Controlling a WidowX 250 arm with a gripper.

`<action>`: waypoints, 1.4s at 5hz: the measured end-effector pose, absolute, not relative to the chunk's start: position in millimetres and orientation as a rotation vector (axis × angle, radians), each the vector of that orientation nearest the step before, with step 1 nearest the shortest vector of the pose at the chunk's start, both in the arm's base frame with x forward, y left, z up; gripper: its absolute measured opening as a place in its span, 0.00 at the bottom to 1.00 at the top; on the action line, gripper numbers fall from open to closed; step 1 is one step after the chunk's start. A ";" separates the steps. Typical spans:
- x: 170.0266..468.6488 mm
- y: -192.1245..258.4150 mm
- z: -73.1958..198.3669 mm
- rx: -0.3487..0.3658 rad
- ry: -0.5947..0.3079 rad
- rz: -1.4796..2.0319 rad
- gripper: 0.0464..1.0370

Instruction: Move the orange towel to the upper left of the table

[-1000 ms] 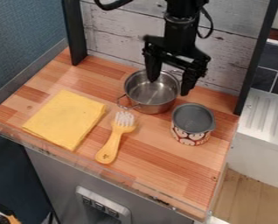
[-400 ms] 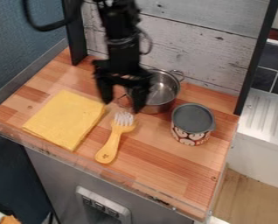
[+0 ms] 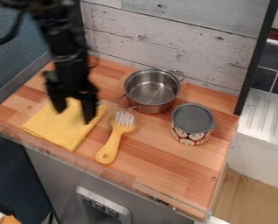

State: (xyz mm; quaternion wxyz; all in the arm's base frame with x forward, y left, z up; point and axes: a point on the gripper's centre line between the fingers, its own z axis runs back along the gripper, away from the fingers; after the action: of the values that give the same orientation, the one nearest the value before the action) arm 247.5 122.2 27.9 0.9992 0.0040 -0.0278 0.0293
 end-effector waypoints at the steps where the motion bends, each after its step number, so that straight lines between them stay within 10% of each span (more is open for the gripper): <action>1: 246.9 136.2 24.6 0.022 -0.119 0.064 0.96; 7: 335.9 143.4 -0.2 0.040 -0.123 0.182 0.96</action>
State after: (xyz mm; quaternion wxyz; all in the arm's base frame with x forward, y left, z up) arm 335.9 143.4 -0.2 0.9938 0.0198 -0.0613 0.0910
